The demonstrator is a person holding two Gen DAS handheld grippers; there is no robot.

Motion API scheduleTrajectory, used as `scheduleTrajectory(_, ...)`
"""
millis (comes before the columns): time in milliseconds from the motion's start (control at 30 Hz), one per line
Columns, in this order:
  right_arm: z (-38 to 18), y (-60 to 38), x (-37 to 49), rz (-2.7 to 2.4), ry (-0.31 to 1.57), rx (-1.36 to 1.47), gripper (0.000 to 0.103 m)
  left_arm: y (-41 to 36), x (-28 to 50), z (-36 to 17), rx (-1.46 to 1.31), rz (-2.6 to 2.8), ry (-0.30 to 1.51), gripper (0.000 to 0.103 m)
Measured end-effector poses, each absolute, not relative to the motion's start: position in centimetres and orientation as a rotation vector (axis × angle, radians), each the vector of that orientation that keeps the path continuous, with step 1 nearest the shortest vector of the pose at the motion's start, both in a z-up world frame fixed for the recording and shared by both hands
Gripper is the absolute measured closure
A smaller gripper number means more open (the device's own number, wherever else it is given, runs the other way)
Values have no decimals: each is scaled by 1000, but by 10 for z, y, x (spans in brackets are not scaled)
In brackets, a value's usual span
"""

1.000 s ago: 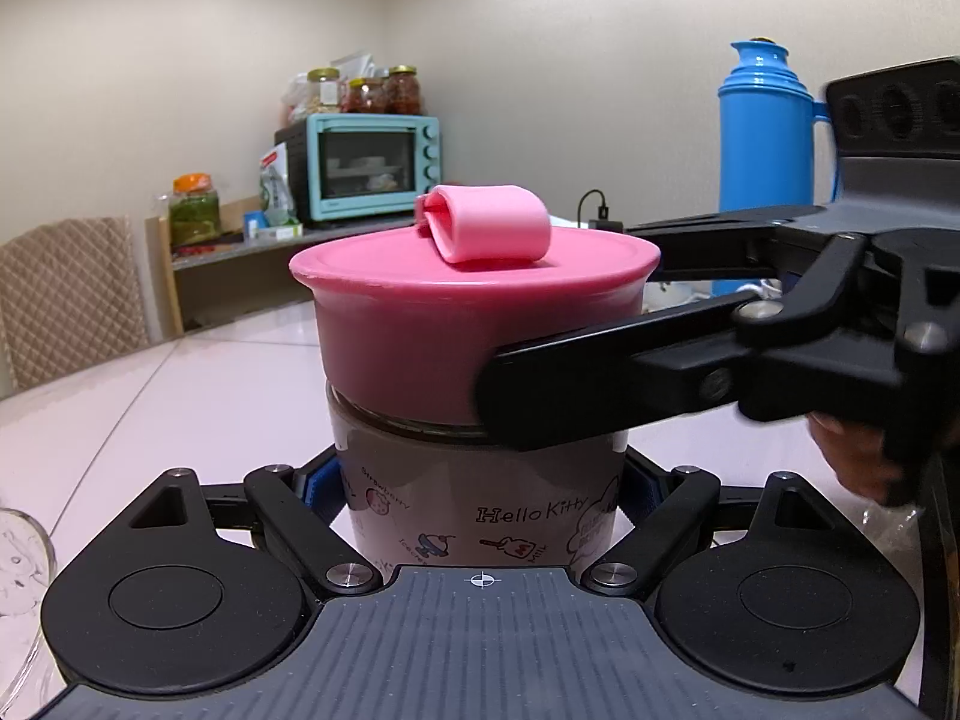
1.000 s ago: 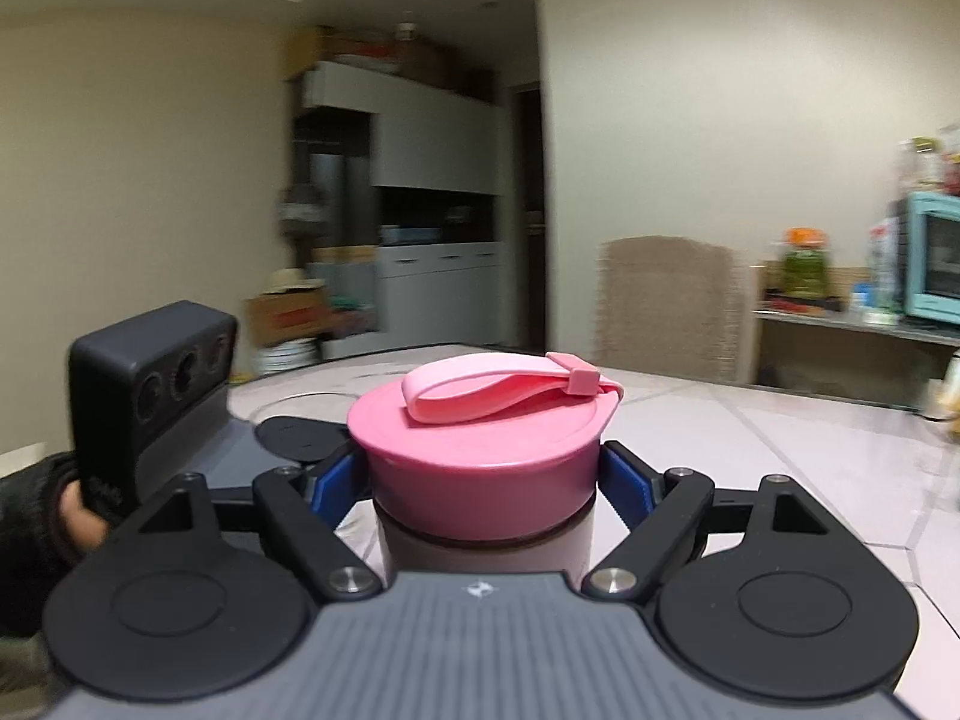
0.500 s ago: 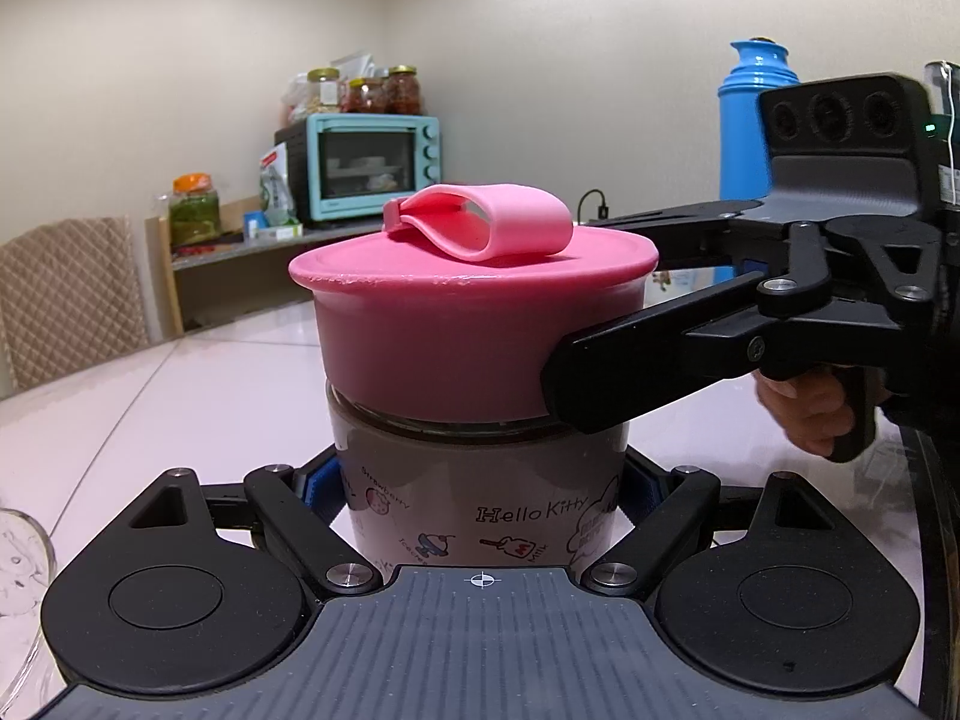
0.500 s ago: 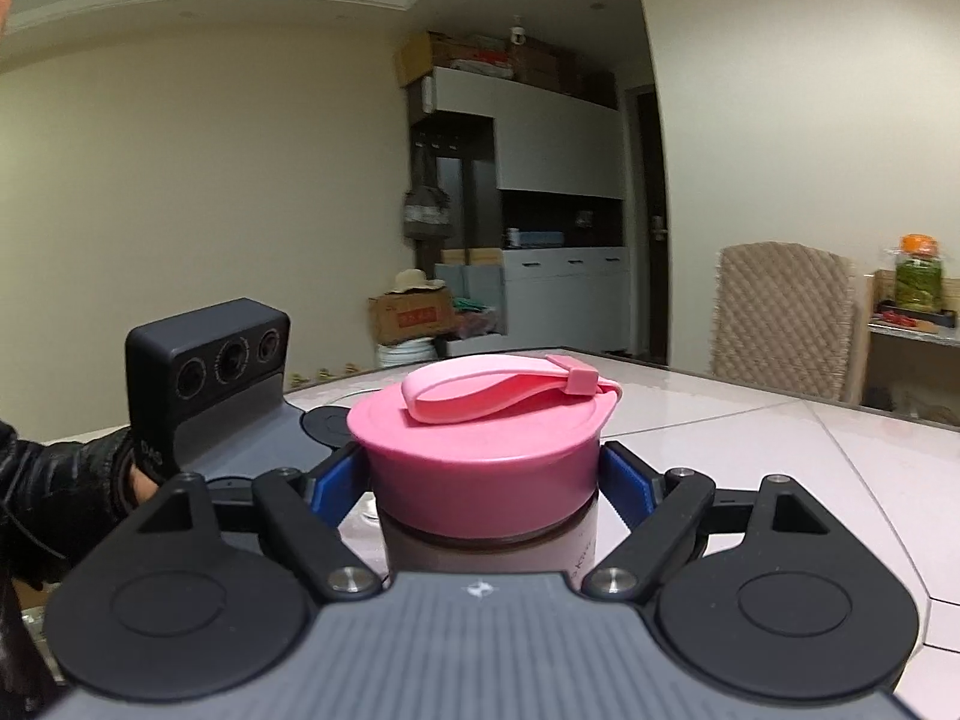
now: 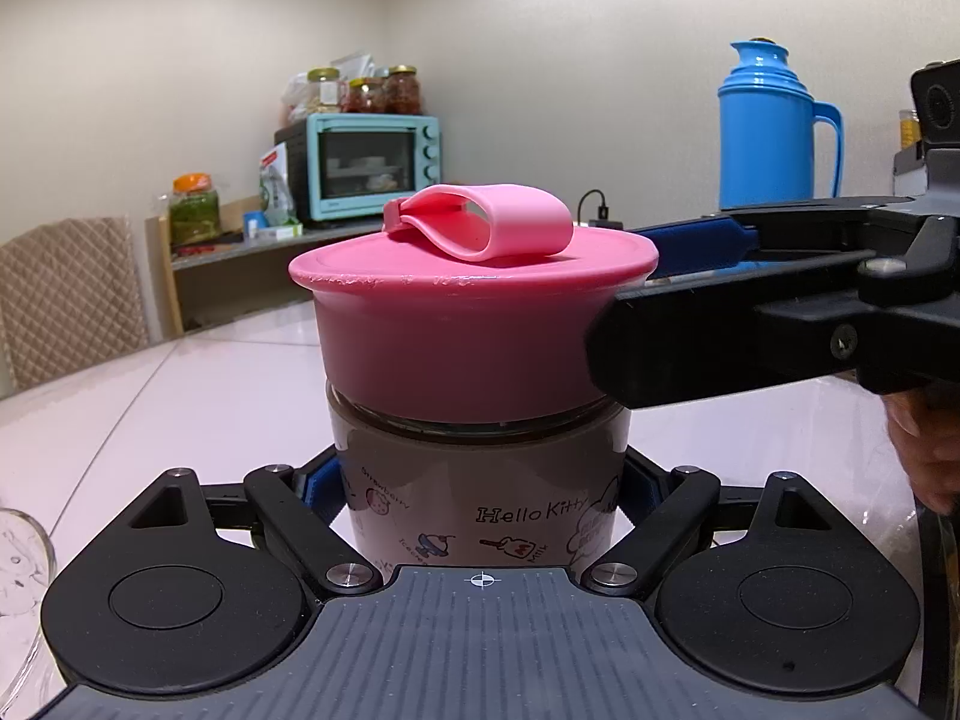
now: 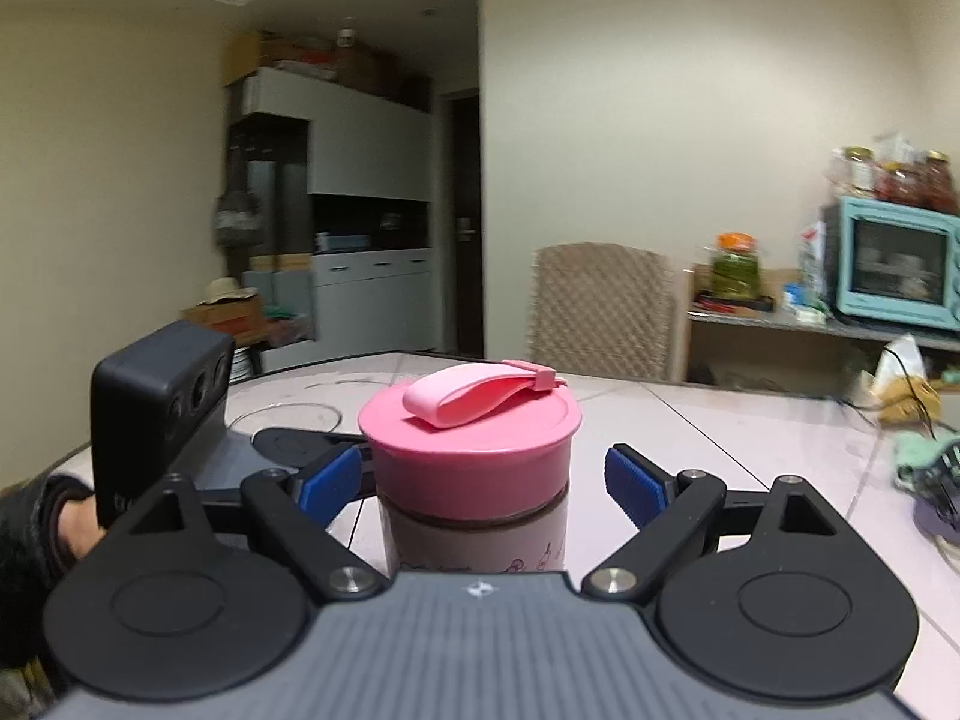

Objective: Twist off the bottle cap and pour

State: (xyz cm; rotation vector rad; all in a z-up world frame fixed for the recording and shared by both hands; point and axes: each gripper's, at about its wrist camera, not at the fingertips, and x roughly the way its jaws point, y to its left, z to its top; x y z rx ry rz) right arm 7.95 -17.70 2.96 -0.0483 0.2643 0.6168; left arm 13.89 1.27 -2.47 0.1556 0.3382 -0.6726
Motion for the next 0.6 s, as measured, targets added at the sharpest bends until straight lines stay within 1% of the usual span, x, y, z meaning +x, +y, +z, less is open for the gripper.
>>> scheduleTrajectory(533,16,-148,84,503,255,-50,14,13,139,-25,155,-673,338,13)
scheduleTrajectory(600,14,-145,86,491,256,-39,16,12,139,-25,156,-673,338,13)
